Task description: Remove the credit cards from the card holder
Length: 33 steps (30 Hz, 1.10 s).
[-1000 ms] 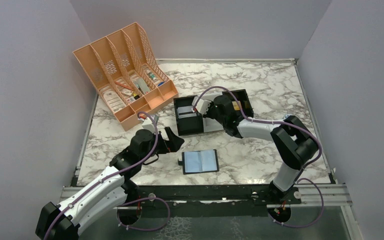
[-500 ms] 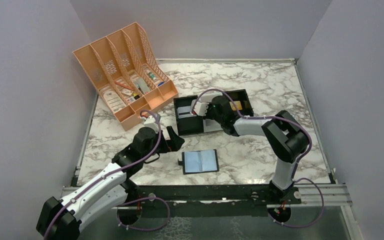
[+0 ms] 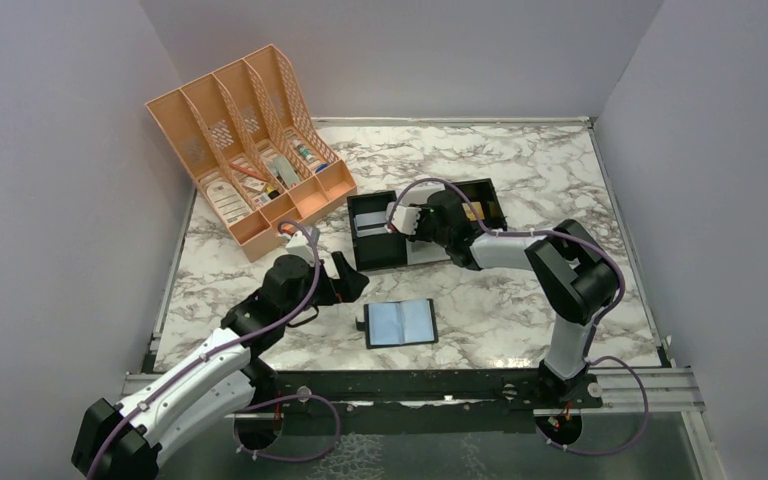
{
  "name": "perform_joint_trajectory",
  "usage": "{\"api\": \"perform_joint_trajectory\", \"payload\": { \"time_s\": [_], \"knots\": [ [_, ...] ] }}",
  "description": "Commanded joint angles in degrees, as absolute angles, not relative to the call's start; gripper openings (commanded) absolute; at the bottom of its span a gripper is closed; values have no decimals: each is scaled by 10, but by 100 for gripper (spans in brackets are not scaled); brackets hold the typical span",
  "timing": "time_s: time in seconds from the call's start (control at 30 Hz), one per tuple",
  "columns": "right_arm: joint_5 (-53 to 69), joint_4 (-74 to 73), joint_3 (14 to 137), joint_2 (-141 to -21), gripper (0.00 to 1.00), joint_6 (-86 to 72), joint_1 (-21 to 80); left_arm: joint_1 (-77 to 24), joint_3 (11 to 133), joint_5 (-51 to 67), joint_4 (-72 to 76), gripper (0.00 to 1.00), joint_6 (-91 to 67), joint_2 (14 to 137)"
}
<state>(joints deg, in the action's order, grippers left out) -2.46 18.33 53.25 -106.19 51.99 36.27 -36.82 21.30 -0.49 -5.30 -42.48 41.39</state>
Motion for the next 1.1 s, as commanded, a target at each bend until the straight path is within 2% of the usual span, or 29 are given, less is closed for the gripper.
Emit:
{"api": "perform_joint_trajectory", "payload": {
  "time_s": [0.0, 0.2, 0.53, 0.63, 0.73, 0.83, 0.9, 0.97, 1.07],
  "knots": [
    [-2, 167, 549, -1053, 34, 496, 359, -366, 231, -8, -58, 99, -418, 402],
    [12, 161, 550, -1029, 40, 462, 359, -365, 228, 0, -48, 99, -419, 405],
    [-18, 193, 551, -976, 43, 383, 358, -365, 227, 14, -29, 99, -422, 419],
    [-15, 180, 552, -919, 46, 274, 358, -366, 223, 19, -19, 99, -424, 421],
    [-4, 164, 521, -841, 59, 72, 358, -366, 219, 32, -3, 99, -428, 425],
    [44, 238, 389, -736, 61, -173, 357, -365, 207, 65, 26, 99, -435, 428],
    [116, 286, 314, -688, 66, -264, 357, -364, 201, 95, 44, 99, -435, 431],
    [139, 237, 289, -655, 67, -332, 356, -365, 200, 105, 50, 99, -437, 434],
    [199, 129, 288, -629, 76, -368, 357, -364, 202, 113, 49, 99, -435, 437]
  ]
}}
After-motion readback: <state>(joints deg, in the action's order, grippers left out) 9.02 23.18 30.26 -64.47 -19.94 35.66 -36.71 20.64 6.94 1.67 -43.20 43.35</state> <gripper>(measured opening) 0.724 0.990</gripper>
